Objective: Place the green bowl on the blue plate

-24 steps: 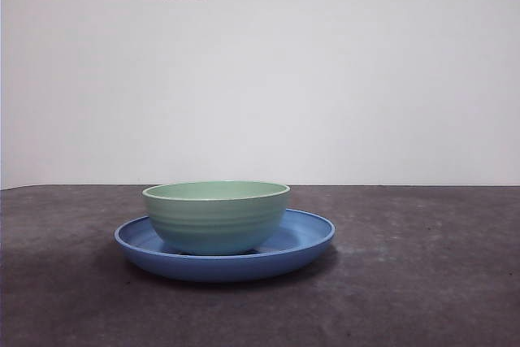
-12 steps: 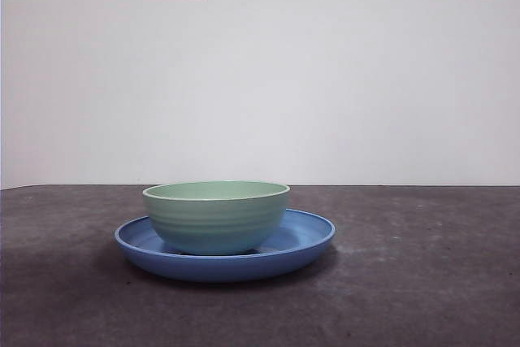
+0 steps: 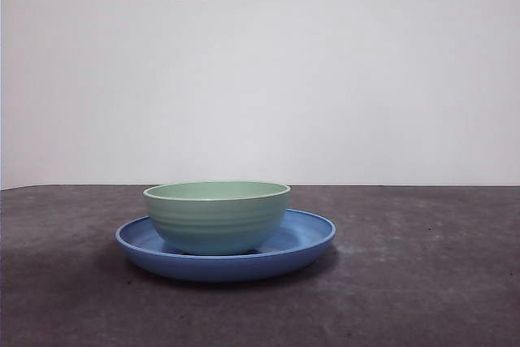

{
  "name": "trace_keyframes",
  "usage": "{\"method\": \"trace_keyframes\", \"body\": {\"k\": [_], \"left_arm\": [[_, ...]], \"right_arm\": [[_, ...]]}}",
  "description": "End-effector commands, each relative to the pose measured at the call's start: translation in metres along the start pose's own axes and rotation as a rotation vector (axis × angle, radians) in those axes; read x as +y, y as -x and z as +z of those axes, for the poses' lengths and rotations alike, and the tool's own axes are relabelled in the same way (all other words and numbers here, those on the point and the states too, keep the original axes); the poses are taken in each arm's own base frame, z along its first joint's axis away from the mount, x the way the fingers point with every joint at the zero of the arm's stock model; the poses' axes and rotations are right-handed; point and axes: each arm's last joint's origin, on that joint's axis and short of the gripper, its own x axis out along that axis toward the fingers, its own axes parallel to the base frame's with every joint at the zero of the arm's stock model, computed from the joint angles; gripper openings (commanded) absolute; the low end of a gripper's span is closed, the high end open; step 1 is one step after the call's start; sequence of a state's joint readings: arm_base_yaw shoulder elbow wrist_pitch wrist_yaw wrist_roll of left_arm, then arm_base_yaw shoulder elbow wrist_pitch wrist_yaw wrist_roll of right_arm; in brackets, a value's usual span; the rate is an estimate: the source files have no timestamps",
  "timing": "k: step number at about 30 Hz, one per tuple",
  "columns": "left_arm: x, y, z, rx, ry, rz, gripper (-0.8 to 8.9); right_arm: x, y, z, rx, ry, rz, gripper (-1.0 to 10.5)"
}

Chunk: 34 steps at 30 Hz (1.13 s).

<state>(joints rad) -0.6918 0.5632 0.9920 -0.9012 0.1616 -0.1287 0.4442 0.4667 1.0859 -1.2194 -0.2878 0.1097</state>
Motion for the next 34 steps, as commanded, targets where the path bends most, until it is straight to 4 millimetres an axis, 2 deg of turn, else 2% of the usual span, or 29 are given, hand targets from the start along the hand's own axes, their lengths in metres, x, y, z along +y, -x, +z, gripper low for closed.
{"method": "trace_keyframes", "body": {"k": [1, 5, 8, 13, 18, 25, 29, 34], "left_arm": [[0.004, 0.002, 0.003, -0.021, 0.013, 0.046, 0.21], [0.019, -0.002, 0.0, -0.06, 0.033, 0.185, 0.21], [0.035, -0.011, -0.012, -0.088, 0.009, 0.301, 0.21], [0.064, -0.032, -0.046, -0.2, 0.001, 0.47, 0.21], [0.085, -0.049, -0.087, -0.339, -0.021, 0.599, 0.21], [0.096, -0.07, -0.139, -0.381, 0.0, 0.642, 0.21], [0.099, -0.075, -0.155, -0.392, 0.04, 0.706, 0.21], [0.1, -0.075, -0.165, -0.408, 0.073, 0.794, 0.21]], "right_arm": [[0.001, 0.002, 0.002, -0.019, 0.0, 0.006, 0.3], [0.001, 0.002, 0.002, -0.019, 0.0, 0.006, 0.3], [0.001, 0.002, 0.002, -0.019, 0.0, 0.006, 0.3], [0.001, 0.002, 0.002, -0.019, 0.0, 0.006, 0.3], [0.001, 0.002, 0.002, -0.019, 0.0, 0.006, 0.3], [0.001, 0.002, 0.002, -0.019, 0.0, 0.006, 0.3], [0.001, 0.002, 0.002, -0.019, 0.0, 0.006, 0.3], [0.001, 0.002, 0.002, -0.019, 0.0, 0.006, 0.3]]}}
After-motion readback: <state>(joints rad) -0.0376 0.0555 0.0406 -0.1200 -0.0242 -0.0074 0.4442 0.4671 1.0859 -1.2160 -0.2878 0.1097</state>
